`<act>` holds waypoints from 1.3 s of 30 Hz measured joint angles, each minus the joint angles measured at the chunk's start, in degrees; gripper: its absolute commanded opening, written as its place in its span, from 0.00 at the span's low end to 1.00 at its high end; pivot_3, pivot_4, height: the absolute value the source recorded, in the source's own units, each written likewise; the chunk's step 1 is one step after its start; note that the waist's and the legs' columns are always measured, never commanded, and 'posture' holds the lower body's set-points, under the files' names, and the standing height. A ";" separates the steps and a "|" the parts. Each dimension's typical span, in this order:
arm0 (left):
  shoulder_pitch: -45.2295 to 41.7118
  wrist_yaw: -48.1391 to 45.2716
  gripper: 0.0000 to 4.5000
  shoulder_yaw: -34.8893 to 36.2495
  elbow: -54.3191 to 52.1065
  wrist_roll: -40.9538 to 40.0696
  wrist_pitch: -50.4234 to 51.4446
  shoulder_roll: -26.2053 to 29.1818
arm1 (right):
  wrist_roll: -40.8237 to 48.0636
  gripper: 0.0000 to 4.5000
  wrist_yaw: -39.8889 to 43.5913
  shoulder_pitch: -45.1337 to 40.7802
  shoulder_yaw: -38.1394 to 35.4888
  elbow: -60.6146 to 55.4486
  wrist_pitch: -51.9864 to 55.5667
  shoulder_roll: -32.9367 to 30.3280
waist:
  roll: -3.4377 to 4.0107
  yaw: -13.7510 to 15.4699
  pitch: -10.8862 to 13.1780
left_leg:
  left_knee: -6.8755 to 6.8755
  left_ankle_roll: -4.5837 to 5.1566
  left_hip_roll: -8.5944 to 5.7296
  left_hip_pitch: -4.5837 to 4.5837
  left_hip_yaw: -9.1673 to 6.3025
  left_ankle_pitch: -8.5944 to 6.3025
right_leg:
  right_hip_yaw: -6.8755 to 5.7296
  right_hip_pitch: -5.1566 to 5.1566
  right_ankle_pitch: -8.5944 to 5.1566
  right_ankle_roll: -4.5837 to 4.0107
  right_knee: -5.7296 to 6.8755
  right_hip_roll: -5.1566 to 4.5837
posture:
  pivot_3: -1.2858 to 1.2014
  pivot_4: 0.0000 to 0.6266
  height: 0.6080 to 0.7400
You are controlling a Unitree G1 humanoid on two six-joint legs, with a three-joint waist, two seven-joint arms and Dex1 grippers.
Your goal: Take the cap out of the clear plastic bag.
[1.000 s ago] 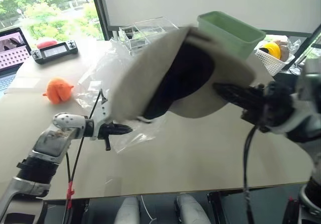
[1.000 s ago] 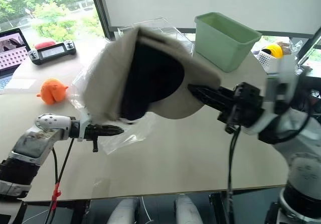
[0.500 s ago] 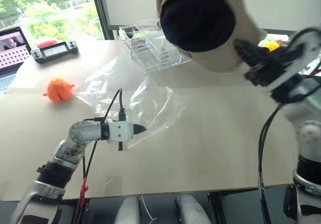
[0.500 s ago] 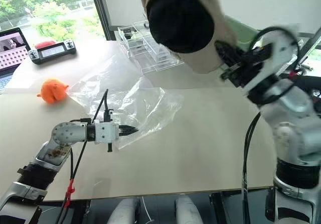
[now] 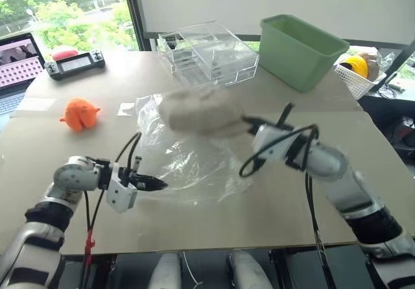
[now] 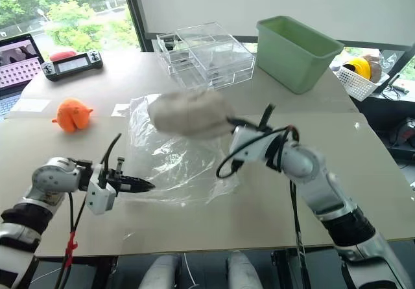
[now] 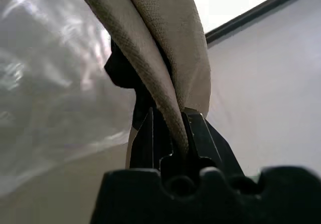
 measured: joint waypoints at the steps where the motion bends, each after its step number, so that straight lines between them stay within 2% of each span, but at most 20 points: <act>1: -1.16 -0.74 0.00 -0.15 1.87 -0.41 -1.00 -0.10 | -1.21 0.01 0.90 1.73 1.22 0.13 0.72 0.29 | 0.00 0.00 0.00 | 0.00 0.00 -0.02 -0.02 0.01 0.00 | 0.02 0.00 0.00 0.00 0.00 -0.01 | 0.52 0.24 0.96; 7: -4.21 -2.67 0.00 -0.85 6.90 -1.45 -4.02 -1.99 | -5.62 0.01 2.68 5.81 2.83 -2.05 5.76 4.72 | -0.08 -0.20 -0.07 | -0.04 0.00 0.01 0.37 0.00 0.00 | 0.01 0.29 -0.06 0.10 0.06 0.01 | 0.52 0.24 0.96; 9: -4.48 -2.70 0.00 -0.85 7.50 -1.70 -4.06 -2.22 | -5.67 0.18 3.14 6.77 2.83 -2.34 7.72 6.45 | -0.14 -0.19 -0.11 | -0.02 0.00 0.01 0.42 0.00 0.00 | 0.01 0.36 -0.09 0.16 0.05 0.01 | 0.52 0.24 0.96; 10: -4.50 -2.67 0.00 -0.84 7.59 -1.69 -4.06 -2.22 | -5.44 0.23 3.43 7.37 2.61 -2.36 9.06 7.62 | -0.22 -0.21 -0.17 | -0.03 0.00 0.02 0.46 0.00 0.00 | 0.01 0.39 -0.10 0.17 0.04 0.01 | 0.52 0.24 0.96; 13: -4.50 -2.31 0.16 -0.84 7.65 -1.69 -4.05 -2.59 | -4.22 0.46 3.98 9.30 2.26 -1.78 12.31 10.82 | -0.29 -0.31 -0.21 | -0.02 0.00 0.04 0.51 -0.01 0.00 | 0.00 0.49 -0.09 0.16 0.04 0.02 | 0.52 0.24 0.96; 20: -2.83 -2.36 0.72 -0.82 6.18 -4.45 -2.62 -2.67 | 0.19 0.99 8.51 10.61 -1.25 -2.34 15.10 9.79 | -0.29 -0.21 -0.21 | -0.03 0.00 0.04 0.58 -0.04 -0.01 | -0.03 0.60 -0.20 0.33 0.01 0.01 | 0.52 0.24 0.96; 23: -1.67 -3.34 0.95 -0.82 4.64 -6.42 -1.13 -2.63 | 2.61 1.00 10.67 10.83 -3.27 -2.55 15.81 8.48 | -0.29 -0.15 -0.21 | -0.03 0.00 0.04 0.59 -0.05 -0.01 | -0.04 0.61 -0.20 0.34 0.01 0.02 | 0.52 0.24 0.96; 24: -1.25 -3.82 0.99 -0.82 3.80 -7.31 -0.38 -2.59 | 3.43 1.00 11.53 11.10 -3.82 -2.60 16.16 7.89 | -0.29 -0.14 -0.21 | -0.03 0.00 0.04 0.59 -0.05 -0.01 | -0.04 0.61 -0.20 0.34 0.02 0.02 | 0.52 0.24 0.96; 25: -0.69 -4.41 0.99 -0.81 2.50 -8.11 0.82 -2.45 | 4.69 1.00 12.51 11.39 -4.66 -2.63 16.47 7.21 | -0.29 -0.14 -0.21 | -0.03 0.00 0.04 0.58 -0.05 -0.01 | -0.04 0.61 -0.21 0.35 0.01 0.02 | 0.52 0.24 0.96; 26: 0.25 -4.86 0.99 -0.75 0.59 -9.40 3.99 -2.10 | 6.01 1.00 13.49 11.51 -5.70 -2.71 17.31 6.78 | -0.29 -0.22 -0.21 | -0.02 0.00 0.04 0.57 -0.05 -0.01 | -0.03 0.61 -0.21 0.35 0.01 0.02 | 0.52 0.24 0.96; 28: 3.74 -5.52 0.99 -0.66 -7.14 -12.89 16.74 0.68 | 10.20 1.00 16.17 12.15 -9.17 -2.83 19.80 5.51 | -0.26 -0.63 -0.15 | -0.03 0.00 0.07 0.51 -0.06 -0.01 | -0.03 0.55 -0.22 0.37 0.02 0.02 | 0.52 0.24 0.96; 30: 4.71 -5.64 0.99 -0.62 -9.87 -14.26 21.52 1.97 | 11.63 1.00 16.95 12.29 -10.50 -2.83 20.70 5.04 | -0.26 -0.72 -0.15 | -0.03 0.00 0.07 0.49 -0.06 -0.01 | -0.03 0.50 -0.22 0.37 0.04 0.02 | 0.52 0.24 0.96; 32: 6.98 -6.44 0.99 -0.44 -19.44 -19.02 37.83 7.27 | 16.34 1.00 19.68 12.40 -14.05 -3.16 23.25 3.68 | -0.26 -0.88 -0.13 | -0.06 0.00 0.08 0.51 -0.07 -0.01 | -0.03 0.47 -0.23 0.36 0.06 0.05 | 0.52 0.24 0.96; 33: 8.15 -6.96 0.99 -0.54 -29.03 -25.66 57.90 14.34 | 22.28 1.00 22.55 12.92 -17.59 -4.31 26.81 3.41 | -0.28 -1.11 -0.04 | -0.07 0.00 0.12 0.39 -0.09 -0.01 | -0.04 0.36 -0.26 0.39 0.10 0.08 | 0.52 0.24 0.96; 34: 7.76 -6.82 0.99 0.27 -31.78 -29.52 66.84 16.48 | 25.45 1.00 23.54 12.93 -19.43 -4.49 28.69 3.47 | -0.21 -1.14 -0.01 | -0.07 0.00 0.11 0.43 -0.08 -0.01 | -0.03 0.39 -0.27 0.40 0.10 0.07 | 0.52 0.24 0.96; 37: 5.61 -3.46 0.99 4.60 -33.83 -39.72 90.77 17.78 | 35.96 1.00 24.65 12.61 -26.46 -4.33 35.22 5.39 | -0.14 -1.11 0.04 | -0.06 0.00 0.11 0.45 -0.08 -0.01 | -0.05 0.37 -0.29 0.43 0.13 0.09 | 0.52 0.24 0.96; 39: 5.11 2.85 0.99 9.73 -31.64 -43.21 99.54 15.02 | 43.02 1.00 21.81 10.53 -32.36 -3.88 39.73 8.87 | -0.08 -1.08 0.05 | -0.05 0.00 0.11 0.49 -0.08 -0.01 | -0.04 0.40 -0.29 0.43 0.14 0.10 | 0.52 0.24 0.96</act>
